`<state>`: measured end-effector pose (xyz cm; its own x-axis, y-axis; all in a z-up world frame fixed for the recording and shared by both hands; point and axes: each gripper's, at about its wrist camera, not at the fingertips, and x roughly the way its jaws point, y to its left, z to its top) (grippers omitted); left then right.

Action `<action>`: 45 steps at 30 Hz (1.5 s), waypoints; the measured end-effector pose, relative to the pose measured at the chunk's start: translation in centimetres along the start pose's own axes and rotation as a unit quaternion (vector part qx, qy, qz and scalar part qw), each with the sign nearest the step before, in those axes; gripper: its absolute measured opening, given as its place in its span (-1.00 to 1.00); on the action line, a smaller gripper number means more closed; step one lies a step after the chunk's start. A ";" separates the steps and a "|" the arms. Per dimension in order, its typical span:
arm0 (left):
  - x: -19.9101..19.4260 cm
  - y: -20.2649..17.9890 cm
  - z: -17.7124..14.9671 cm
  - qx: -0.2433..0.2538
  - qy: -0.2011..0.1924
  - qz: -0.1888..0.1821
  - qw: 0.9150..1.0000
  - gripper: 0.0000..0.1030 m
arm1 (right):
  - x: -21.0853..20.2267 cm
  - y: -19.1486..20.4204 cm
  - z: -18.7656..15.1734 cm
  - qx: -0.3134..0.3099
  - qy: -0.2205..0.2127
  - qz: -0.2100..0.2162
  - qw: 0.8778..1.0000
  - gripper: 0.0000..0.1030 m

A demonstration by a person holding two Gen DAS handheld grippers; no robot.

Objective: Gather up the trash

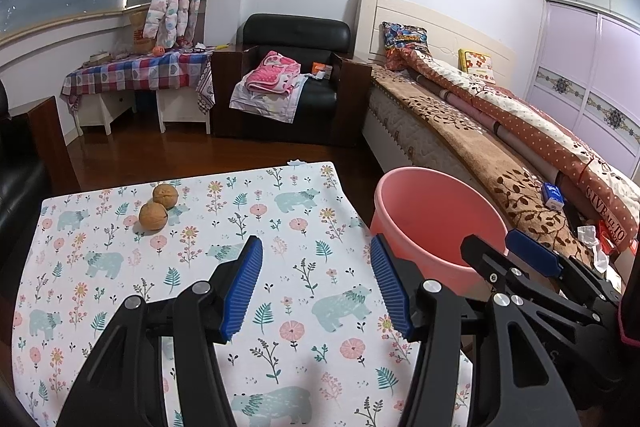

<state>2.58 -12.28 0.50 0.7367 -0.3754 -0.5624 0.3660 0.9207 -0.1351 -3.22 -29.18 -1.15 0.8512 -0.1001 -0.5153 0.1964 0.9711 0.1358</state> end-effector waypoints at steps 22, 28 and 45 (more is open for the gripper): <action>0.1 0.1 -0.2 0.003 0.005 -0.002 1.000 0.09 | 0.8 -0.8 -0.8 -0.001 0.008 -0.004 1.000 0.17; 0.0 0.0 -0.2 0.003 0.005 -0.002 1.000 0.09 | 0.9 -0.8 -0.8 0.000 0.009 -0.004 1.000 0.17; 0.5 0.3 -0.7 0.004 0.011 -0.001 1.000 0.09 | 0.9 -1.1 -1.0 0.000 0.013 -0.004 1.000 0.17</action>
<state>2.67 -12.14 -0.38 0.7231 -0.3756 -0.5797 0.3731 0.9187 -0.1299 -3.10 -30.09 -2.62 0.8363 -0.1026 -0.5385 0.2034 0.9703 0.1310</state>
